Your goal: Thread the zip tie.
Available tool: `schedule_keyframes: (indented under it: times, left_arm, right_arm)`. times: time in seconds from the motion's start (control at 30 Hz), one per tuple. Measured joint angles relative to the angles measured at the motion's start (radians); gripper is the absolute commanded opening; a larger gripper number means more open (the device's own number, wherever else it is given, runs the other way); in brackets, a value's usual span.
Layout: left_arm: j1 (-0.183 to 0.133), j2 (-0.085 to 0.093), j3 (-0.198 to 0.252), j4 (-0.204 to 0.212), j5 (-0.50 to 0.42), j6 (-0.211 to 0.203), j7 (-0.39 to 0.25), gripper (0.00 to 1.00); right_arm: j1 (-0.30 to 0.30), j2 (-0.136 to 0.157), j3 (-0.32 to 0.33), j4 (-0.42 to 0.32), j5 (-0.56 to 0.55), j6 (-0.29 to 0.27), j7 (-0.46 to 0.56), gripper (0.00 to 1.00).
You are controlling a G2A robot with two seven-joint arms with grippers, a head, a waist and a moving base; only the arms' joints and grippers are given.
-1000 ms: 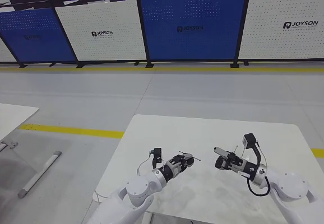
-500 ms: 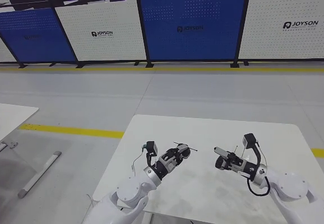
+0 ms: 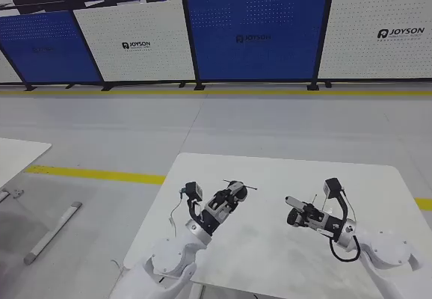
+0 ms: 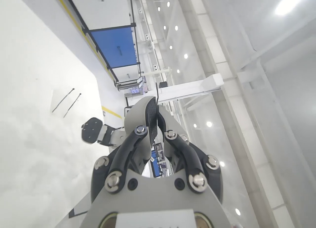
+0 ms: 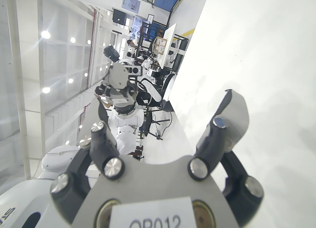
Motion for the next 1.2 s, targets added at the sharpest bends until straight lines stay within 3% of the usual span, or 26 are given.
schedule_keyframes:
  times: [0.2,0.73,0.83,1.1,1.2]
  left_arm:
    - [0.061,0.002,-0.040,-0.087,0.014,-0.042,0.026,0.00]
    - [0.069,0.003,-0.055,-0.093,0.045,-0.038,0.036,0.00]
    - [0.063,0.002,-0.049,-0.069,0.071,-0.015,0.026,0.00]
    - [0.032,-0.002,0.003,0.053,0.289,0.079,0.037,0.00]
    - [0.021,-0.008,0.023,0.081,0.305,0.112,0.052,0.00]
  right_arm:
    - [0.000,0.000,0.000,0.000,0.000,0.000,0.000,1.00]
    - [0.000,0.000,0.000,0.000,0.000,0.000,0.000,1.00]
    - [0.000,0.000,0.000,0.000,0.000,0.000,0.000,1.00]
    - [0.000,0.000,0.000,0.000,0.000,0.000,0.000,1.00]
    - [0.000,0.000,0.000,0.000,0.000,0.000,0.000,1.00]
